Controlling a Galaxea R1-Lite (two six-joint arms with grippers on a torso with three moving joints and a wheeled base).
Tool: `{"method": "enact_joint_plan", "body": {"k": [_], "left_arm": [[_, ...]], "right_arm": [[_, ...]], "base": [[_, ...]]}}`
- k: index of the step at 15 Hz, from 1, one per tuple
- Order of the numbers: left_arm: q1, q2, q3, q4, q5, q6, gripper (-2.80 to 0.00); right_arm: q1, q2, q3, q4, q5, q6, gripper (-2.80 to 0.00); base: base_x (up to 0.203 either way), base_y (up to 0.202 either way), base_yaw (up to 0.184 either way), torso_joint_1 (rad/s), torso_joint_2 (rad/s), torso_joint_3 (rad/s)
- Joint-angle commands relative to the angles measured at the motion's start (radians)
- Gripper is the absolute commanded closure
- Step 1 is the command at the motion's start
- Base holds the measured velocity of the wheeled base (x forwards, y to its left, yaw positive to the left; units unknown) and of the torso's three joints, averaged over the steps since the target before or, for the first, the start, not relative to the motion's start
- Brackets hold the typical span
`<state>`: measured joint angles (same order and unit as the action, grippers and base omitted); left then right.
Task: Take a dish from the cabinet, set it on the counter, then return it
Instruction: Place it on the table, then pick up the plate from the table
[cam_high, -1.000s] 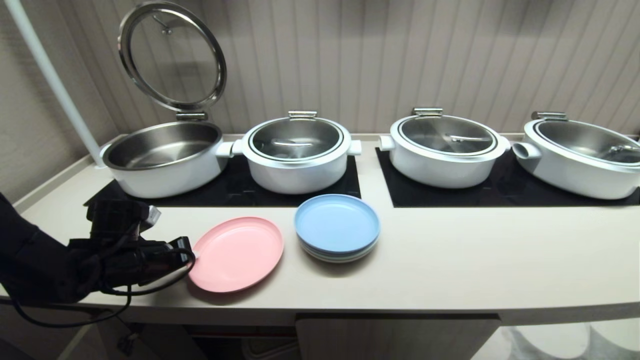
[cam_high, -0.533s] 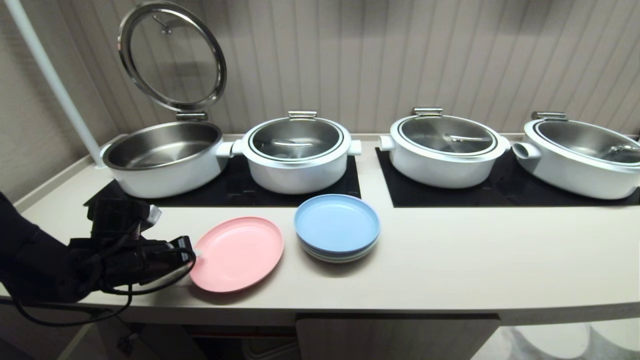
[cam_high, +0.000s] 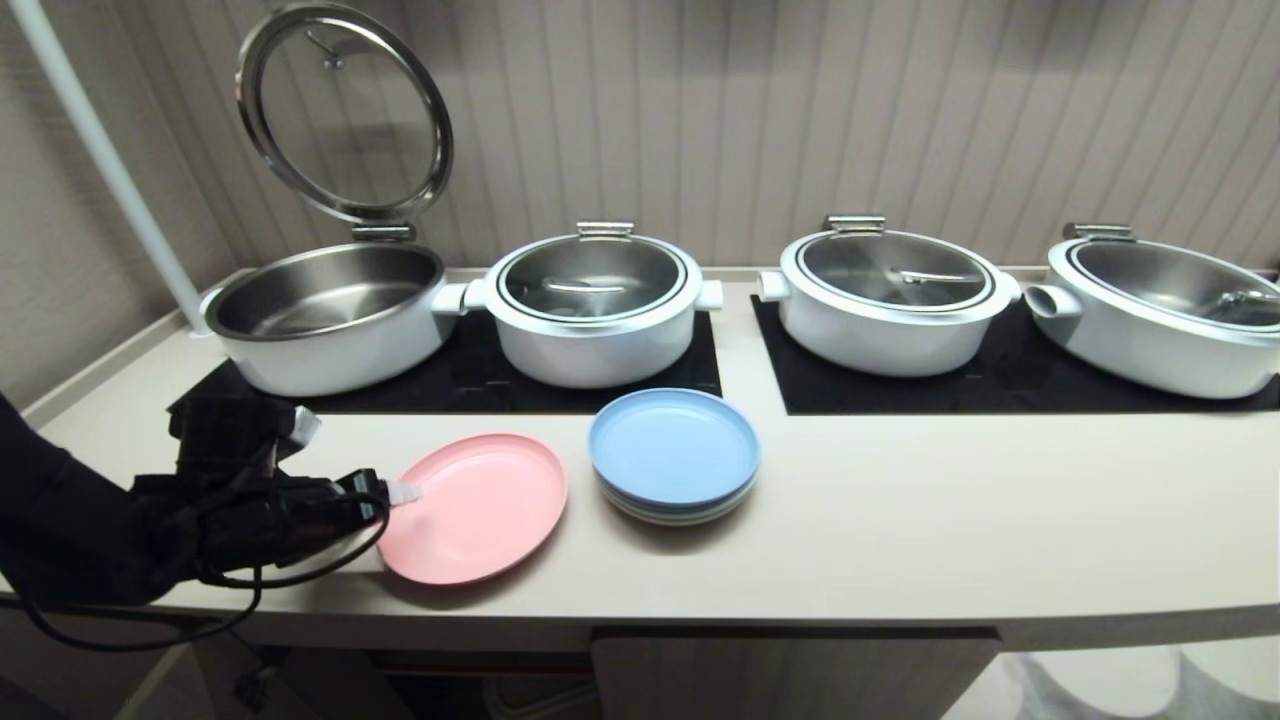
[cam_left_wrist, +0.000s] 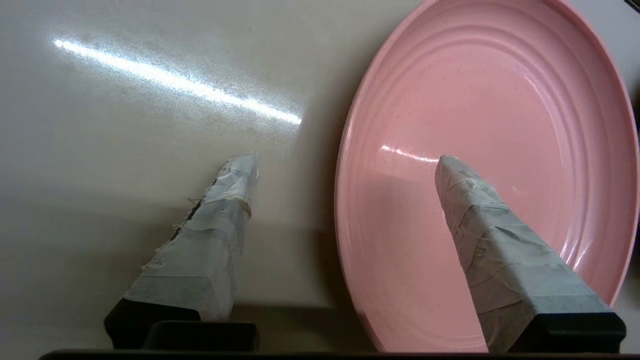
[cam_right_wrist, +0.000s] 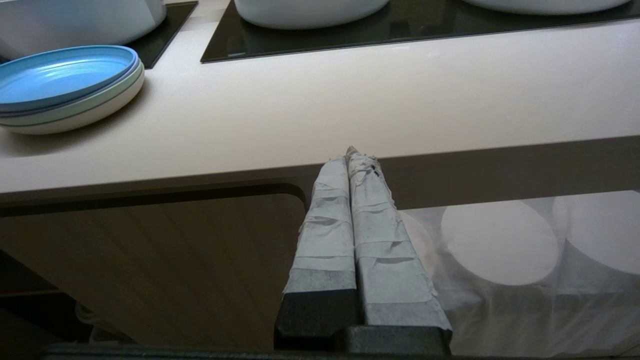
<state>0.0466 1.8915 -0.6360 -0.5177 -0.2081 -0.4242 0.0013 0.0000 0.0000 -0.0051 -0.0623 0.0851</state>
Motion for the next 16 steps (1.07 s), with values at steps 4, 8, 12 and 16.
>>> {"method": "enact_joint_plan", "body": {"k": [4, 8, 12, 16], "left_arm": [[0.003, -0.065, 0.007, -0.004, -0.003, -0.002, -2.80], [0.003, -0.109, 0.009, -0.004, -0.002, 0.003, -2.80], [0.008, -0.138, 0.010, -0.007, 0.005, 0.059, -2.80], [0.010, -0.139, 0.055, -0.188, 0.030, 0.146, -2.80]], "right_arm": [[0.000, 0.000, 0.000, -0.001, -0.001, 0.001, 0.00], [0.000, 0.000, 0.000, -0.001, -0.001, 0.001, 0.00], [0.000, 0.000, 0.000, -0.001, -0.001, 0.001, 0.00], [0.000, 0.000, 0.000, 0.001, -0.001, 0.001, 0.00]], "base": [[0.000, 0.000, 0.000, 0.000, 0.00, 0.000], [0.000, 0.000, 0.000, 0.000, 0.00, 0.000], [0.000, 0.000, 0.000, 0.000, 0.00, 0.000], [0.000, 0.000, 0.000, 0.000, 0.00, 0.000]]}}
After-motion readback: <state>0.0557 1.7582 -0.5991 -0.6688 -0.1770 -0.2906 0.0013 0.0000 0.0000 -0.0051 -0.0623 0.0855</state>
